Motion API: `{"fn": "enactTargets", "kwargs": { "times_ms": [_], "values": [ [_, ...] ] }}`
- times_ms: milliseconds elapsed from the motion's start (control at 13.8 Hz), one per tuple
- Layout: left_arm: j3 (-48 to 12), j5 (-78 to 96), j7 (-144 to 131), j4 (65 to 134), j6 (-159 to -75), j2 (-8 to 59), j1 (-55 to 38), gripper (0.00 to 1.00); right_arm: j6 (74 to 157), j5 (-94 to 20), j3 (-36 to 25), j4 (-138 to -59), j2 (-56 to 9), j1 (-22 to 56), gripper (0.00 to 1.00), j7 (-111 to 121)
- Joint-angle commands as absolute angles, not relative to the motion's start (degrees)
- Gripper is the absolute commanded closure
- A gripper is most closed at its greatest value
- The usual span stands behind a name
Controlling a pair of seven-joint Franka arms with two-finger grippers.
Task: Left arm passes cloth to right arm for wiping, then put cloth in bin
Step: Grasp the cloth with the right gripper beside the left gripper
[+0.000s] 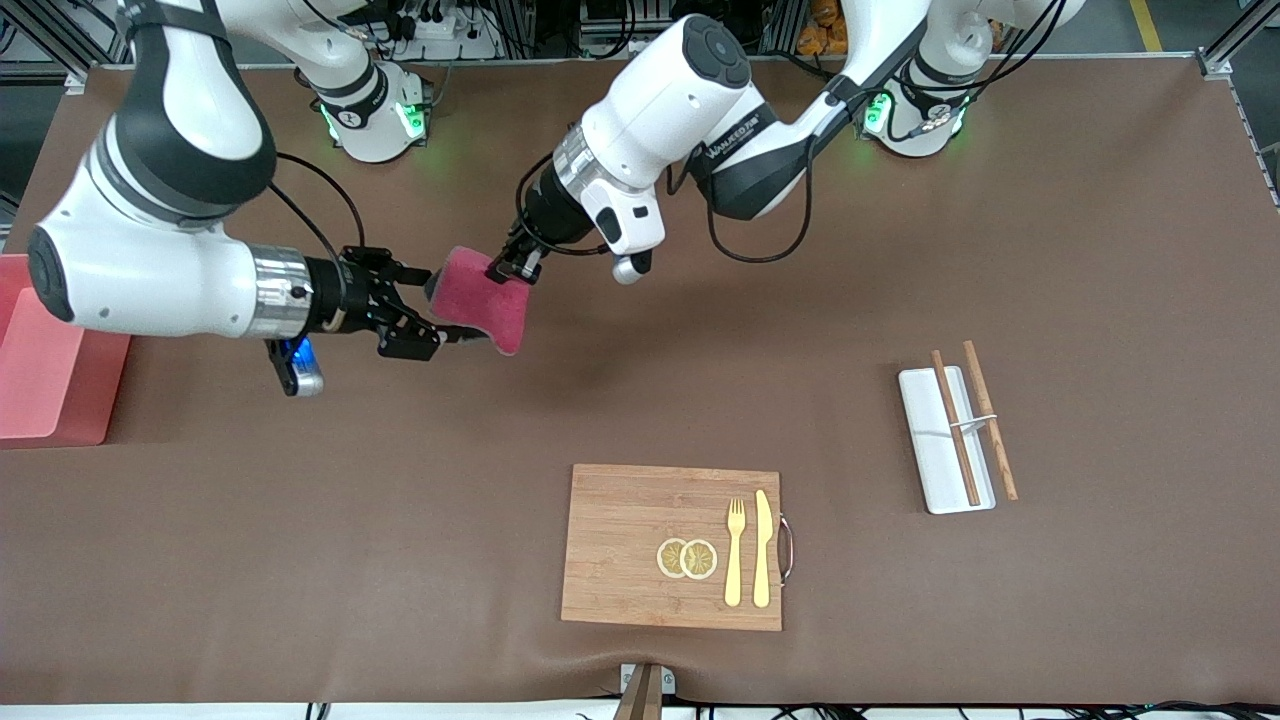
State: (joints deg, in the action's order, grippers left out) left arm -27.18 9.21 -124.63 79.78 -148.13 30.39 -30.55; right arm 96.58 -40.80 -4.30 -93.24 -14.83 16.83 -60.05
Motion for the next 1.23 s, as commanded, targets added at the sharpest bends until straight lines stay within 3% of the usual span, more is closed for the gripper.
{"fn": "enactTargets", "kwargs": {
  "times_ms": [0, 145, 289, 506, 651, 723, 867, 1157],
  "values": [
    [-26.54, 9.58, -125.42, 77.61, -149.67, 32.17, -31.82, 1.0, 97.99, -42.01, -4.83, -90.88, -17.31, 18.63, 0.0, -61.52],
    [-26.54, 9.58, -125.42, 77.61, -149.94, 32.17, -31.82, 1.0, 98.88, -41.75, -4.83, -90.88, -17.4, 19.07, 0.6, -61.52],
    [-26.54, 9.58, -125.33, 77.61, -149.94, 32.26, -31.82, 1.0, 98.79, -41.66, -4.83, -90.88, -17.32, 19.16, 0.97, -62.48],
    [-26.54, 9.58, -125.42, 77.61, -149.94, 32.34, -31.55, 0.97, 98.88, -41.66, -4.83, -90.79, -17.31, 19.69, 1.0, -64.86],
    [-26.54, 9.41, -125.25, 77.69, -149.85, 32.26, -31.38, 0.23, 98.96, -41.4, -4.83, -90.79, -17.31, 20.65, 1.0, -65.04],
    [-26.46, 9.14, -125.24, 77.7, -149.59, 31.91, -31.29, 0.0, 98.96, -41.4, -4.83, -90.79, -17.4, 20.65, 1.0, -65.04],
    [-26.46, 8.88, -124.98, 77.78, -147.24, 29.98, -30.42, 0.0, 98.88, -41.31, -4.83, -90.7, -17.49, 20.31, 1.0, -64.6],
    [-26.72, 1.59, -118.24, 78.05, -130.65, 24.44, -26.37, 0.0, 98.79, -35.97, -5.1, -90.88, -17.49, 17.15, 1.0, -54.0]
  ]
}}
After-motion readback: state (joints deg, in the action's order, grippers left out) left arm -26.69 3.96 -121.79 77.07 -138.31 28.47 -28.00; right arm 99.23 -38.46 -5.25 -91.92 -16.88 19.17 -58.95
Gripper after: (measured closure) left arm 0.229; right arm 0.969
